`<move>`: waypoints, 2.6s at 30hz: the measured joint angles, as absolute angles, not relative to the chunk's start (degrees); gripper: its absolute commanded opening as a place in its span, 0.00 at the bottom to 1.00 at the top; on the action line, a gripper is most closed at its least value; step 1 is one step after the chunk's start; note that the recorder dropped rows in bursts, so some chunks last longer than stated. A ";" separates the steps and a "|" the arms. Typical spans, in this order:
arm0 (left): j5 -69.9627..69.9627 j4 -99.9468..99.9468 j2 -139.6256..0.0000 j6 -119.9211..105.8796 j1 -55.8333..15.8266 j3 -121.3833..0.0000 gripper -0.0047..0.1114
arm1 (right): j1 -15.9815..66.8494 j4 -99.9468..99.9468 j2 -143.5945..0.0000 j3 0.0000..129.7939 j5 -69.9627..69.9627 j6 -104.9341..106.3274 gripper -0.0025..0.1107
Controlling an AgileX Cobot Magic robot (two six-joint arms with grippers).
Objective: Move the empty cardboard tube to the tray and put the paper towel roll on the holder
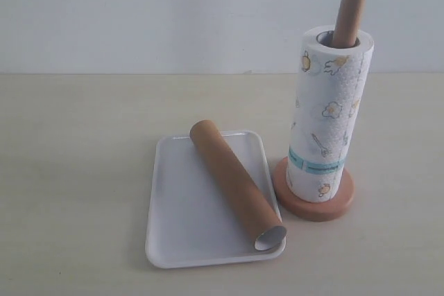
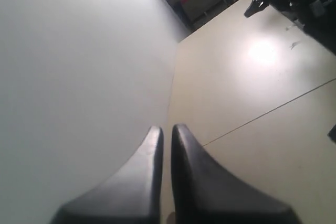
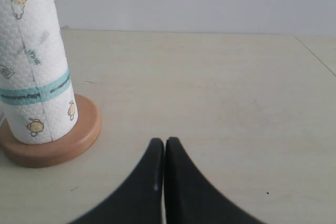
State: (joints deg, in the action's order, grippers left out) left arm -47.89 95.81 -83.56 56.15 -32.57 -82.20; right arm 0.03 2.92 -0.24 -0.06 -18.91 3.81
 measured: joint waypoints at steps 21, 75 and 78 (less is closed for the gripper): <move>8.33 85.93 -61.13 55.87 -32.57 -69.21 0.08 | 0.03 2.92 -0.24 -0.06 -18.91 3.81 0.02; 17.48 1.30 -17.51 -9.15 -7.18 -25.97 0.08 | 0.03 2.92 -0.24 -0.06 -19.13 3.81 0.02; 14.14 1.30 -12.78 -9.06 -5.66 -21.26 0.08 | 0.03 2.92 -0.24 -0.06 -19.13 3.81 0.02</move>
